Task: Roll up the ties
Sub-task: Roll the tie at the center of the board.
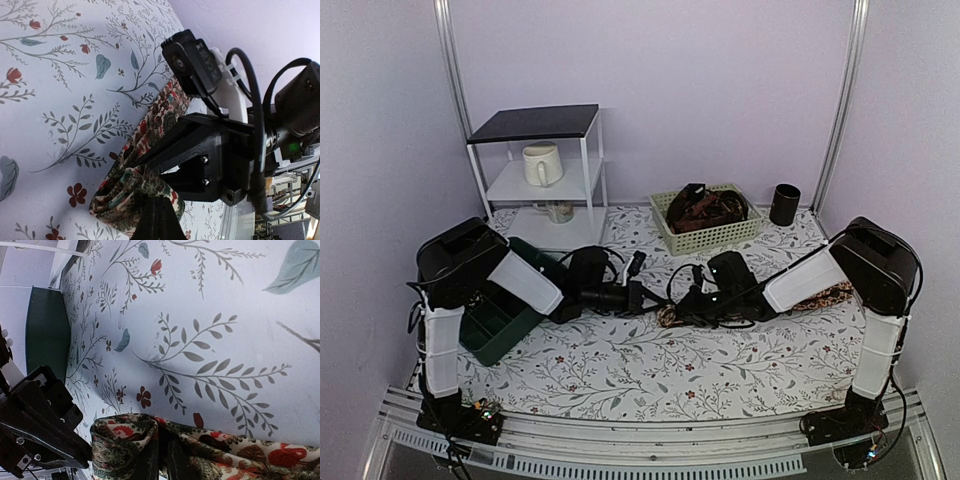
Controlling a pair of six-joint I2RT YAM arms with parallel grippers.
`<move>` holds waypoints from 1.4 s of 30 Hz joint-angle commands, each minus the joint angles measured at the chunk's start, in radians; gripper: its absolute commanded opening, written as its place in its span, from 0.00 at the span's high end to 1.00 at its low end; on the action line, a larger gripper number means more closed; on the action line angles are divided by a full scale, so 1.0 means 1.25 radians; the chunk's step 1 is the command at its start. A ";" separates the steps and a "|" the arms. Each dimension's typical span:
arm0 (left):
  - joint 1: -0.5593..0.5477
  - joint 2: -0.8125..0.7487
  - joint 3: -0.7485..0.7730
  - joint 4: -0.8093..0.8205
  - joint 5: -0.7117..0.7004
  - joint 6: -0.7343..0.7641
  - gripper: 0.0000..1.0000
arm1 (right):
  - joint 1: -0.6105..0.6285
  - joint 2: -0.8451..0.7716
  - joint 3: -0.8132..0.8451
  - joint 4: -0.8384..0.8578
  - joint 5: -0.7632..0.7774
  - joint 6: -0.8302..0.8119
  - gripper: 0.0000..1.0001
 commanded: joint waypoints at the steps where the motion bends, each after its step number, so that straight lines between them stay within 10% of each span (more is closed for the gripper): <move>1: -0.011 0.019 0.023 -0.011 0.001 0.011 1.00 | -0.007 -0.059 -0.020 -0.036 0.042 -0.013 0.91; 25: -0.031 0.073 0.076 -0.034 -0.010 0.026 1.00 | -0.018 -0.147 -0.041 -0.082 0.062 -0.011 0.61; 42: -0.029 0.041 0.067 -0.064 -0.031 0.045 1.00 | -0.018 -0.010 0.027 -0.120 0.014 -0.044 0.85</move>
